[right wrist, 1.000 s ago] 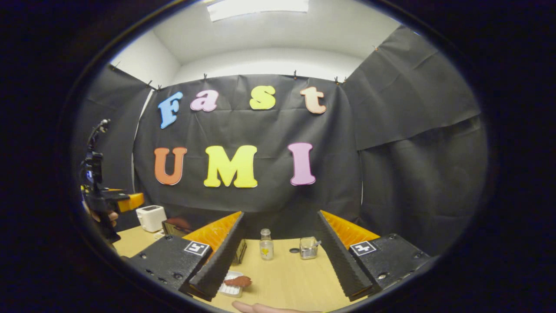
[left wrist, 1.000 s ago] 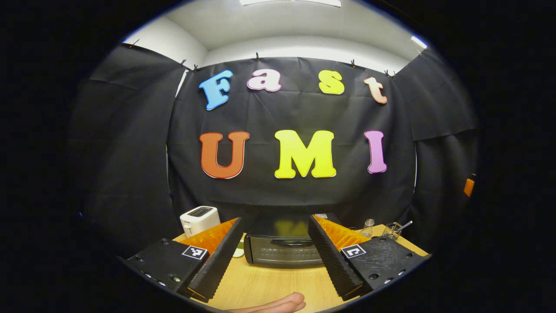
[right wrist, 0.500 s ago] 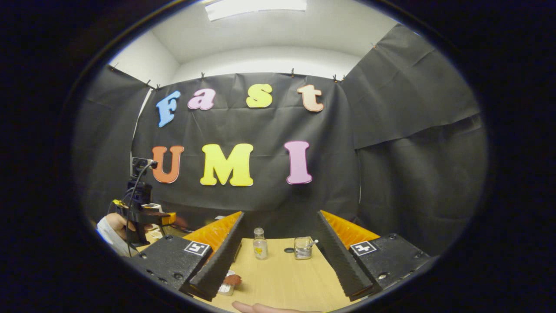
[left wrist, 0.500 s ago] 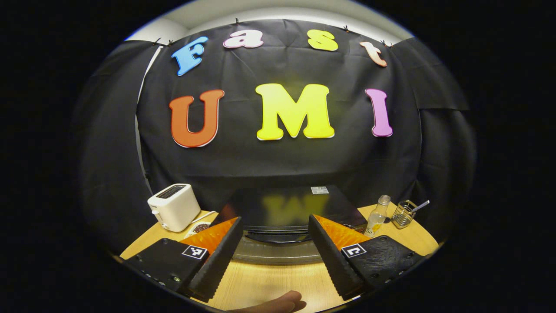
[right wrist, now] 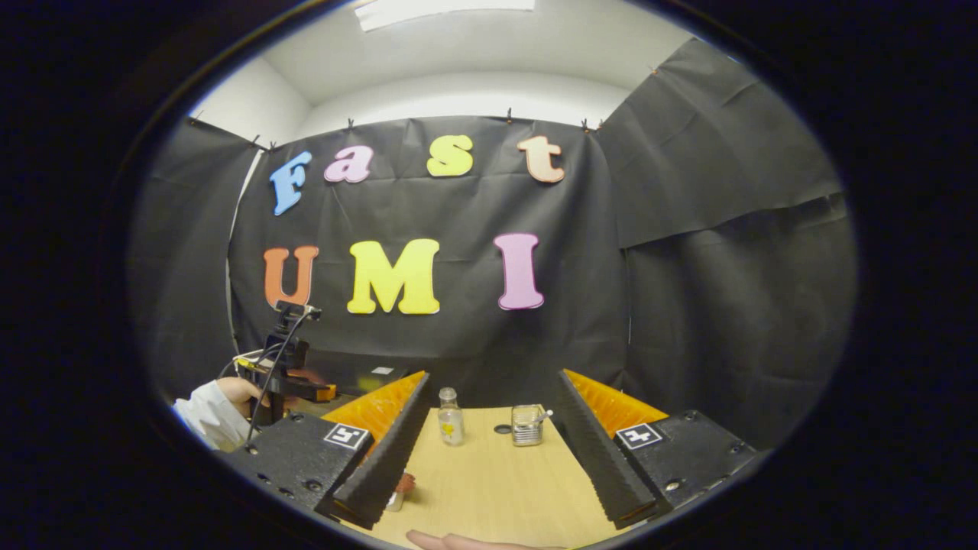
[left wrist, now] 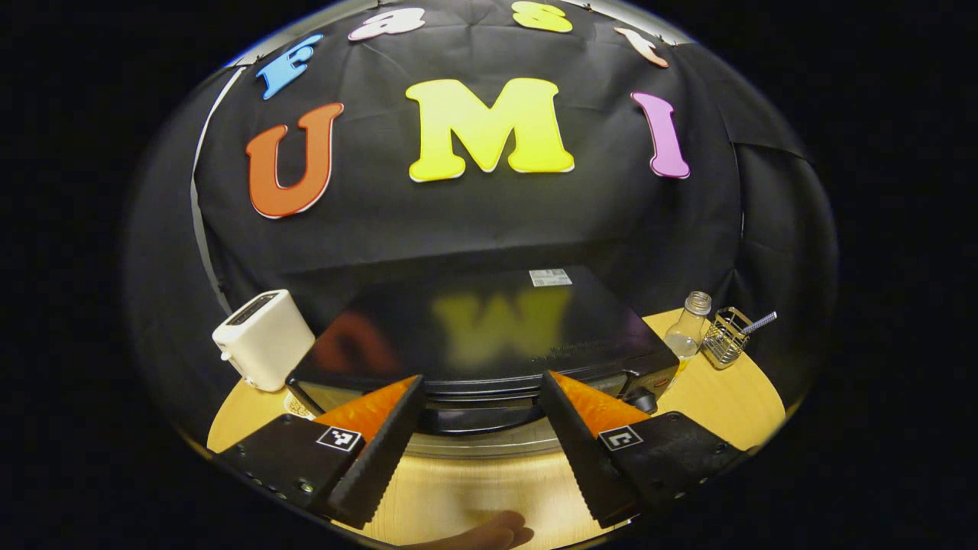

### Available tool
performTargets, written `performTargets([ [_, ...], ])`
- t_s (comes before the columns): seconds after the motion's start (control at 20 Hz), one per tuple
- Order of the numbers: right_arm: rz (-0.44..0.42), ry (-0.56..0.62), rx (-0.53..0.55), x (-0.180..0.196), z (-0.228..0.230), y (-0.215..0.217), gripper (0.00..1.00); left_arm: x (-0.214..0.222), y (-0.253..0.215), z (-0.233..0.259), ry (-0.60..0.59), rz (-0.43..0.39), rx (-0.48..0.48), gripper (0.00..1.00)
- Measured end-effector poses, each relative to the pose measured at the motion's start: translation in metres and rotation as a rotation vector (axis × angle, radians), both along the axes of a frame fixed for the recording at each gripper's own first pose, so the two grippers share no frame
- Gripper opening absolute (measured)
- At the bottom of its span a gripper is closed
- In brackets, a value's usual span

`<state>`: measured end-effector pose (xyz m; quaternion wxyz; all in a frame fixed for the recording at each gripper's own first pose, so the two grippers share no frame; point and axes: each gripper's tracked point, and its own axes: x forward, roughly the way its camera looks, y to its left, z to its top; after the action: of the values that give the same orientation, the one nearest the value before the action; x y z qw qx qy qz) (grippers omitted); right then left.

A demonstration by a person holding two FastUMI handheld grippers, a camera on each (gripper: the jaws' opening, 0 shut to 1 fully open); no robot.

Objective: Open the electric oven with the left hand, put the food in, and close the electric oven.

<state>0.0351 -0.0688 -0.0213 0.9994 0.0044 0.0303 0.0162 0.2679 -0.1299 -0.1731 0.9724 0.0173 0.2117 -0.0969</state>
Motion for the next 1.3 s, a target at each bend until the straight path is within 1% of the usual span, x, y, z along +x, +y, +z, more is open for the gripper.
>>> performTargets([
  [0.05, 0.0, -0.002, -0.006, -0.002, 0.001, 0.0, 1.0, -0.003, 0.002, -0.002, 0.021, 0.0, -0.01, 0.93],
  [0.1, -0.004, -0.004, -0.012, -0.004, 0.004, -0.002, 1.0, 0.0, 0.001, 0.001, 0.011, -0.005, -0.016, 0.84],
  [0.15, -0.007, -0.007, -0.016, -0.005, 0.005, -0.003, 1.0, -0.003, 0.002, -0.002, 0.02, -0.004, -0.016, 0.94],
  [0.2, -0.005, -0.011, -0.017, -0.008, 0.007, -0.003, 1.0, -0.002, 0.002, -0.001, 0.01, -0.006, -0.017, 0.95],
  [0.3, -0.003, -0.011, -0.014, -0.013, 0.006, -0.001, 1.0, -0.006, 0.003, 0.001, 0.005, -0.009, -0.011, 0.96],
  [0.4, -0.006, -0.006, -0.013, -0.016, 0.006, -0.001, 1.0, -0.018, 0.005, -0.003, 0.018, -0.003, -0.015, 0.95],
  [0.6, -0.006, -0.001, -0.016, -0.019, 0.008, 0.002, 1.0, -0.043, 0.008, -0.009, 0.007, -0.007, -0.004, 0.96],
  [0.8, -0.011, 0.006, -0.015, -0.019, 0.006, 0.004, 1.0, -0.072, 0.011, -0.02, 0.037, -0.01, -0.007, 0.95],
  [1.15, 0.005, -0.007, -0.022, -0.021, 0.01, 0.016, 0.99, -0.115, 0.016, -0.053, 0.055, 0.006, -0.019, 0.96],
  [1.3, 0.023, -0.009, -0.006, -0.021, 0.009, 0.024, 1.0, -0.135, 0.017, -0.078, 0.092, 0.008, -0.021, 0.95],
])
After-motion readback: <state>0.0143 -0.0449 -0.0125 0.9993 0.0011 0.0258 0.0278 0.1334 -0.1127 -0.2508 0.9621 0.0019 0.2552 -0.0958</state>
